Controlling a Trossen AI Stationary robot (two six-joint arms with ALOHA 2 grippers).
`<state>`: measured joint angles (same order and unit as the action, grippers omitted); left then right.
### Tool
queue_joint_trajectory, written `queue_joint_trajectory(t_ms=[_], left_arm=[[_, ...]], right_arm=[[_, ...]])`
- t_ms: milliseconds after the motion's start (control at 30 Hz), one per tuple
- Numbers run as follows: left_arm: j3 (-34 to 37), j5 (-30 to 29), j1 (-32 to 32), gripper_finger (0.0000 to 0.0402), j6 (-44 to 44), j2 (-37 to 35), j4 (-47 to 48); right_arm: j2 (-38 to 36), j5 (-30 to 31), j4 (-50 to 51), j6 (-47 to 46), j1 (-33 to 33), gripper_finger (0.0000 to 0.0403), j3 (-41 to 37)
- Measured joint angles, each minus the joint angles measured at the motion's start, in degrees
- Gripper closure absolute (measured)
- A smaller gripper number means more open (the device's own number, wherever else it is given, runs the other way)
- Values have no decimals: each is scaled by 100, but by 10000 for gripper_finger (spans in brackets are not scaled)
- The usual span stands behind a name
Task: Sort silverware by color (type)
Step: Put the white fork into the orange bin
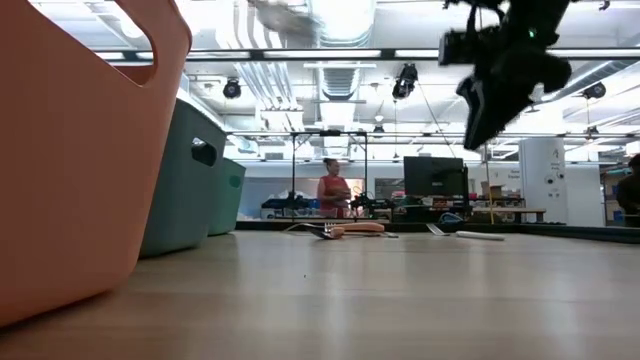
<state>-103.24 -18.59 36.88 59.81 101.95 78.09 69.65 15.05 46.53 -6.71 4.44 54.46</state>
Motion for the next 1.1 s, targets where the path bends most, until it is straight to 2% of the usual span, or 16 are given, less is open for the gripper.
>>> queue_joint_trajectory(t_ms=[200,333,433,633,733,800,933,1000,1100], left_arm=[[-62,1,1725,387,3139,86,21],[-37,13,2373,387,4436,367,347],[-37,108,2507,362,4776,585,547],[-37,737,2466,269,4738,913,598],[-72,675,2455,233,4736,966,595],[-161,245,2413,218,4727,952,631],[-510,-1187,2273,208,4723,898,1025],[-734,-1905,2143,207,4650,865,1222],[-1033,-2804,1860,207,4080,790,1205]], right_arm=[[108,0,26,-100,-152,307,-280],[166,205,-18,-287,-272,305,-402],[166,349,-16,-422,-384,297,-474],[162,345,64,-513,-560,273,-488],[164,345,134,-530,-768,263,-493],[164,345,121,-531,-1015,259,-497],[166,304,-30,-514,-1821,257,-499],[166,128,-193,-521,-2337,260,-501],[233,-361,-380,-702,-3219,266,-501]])
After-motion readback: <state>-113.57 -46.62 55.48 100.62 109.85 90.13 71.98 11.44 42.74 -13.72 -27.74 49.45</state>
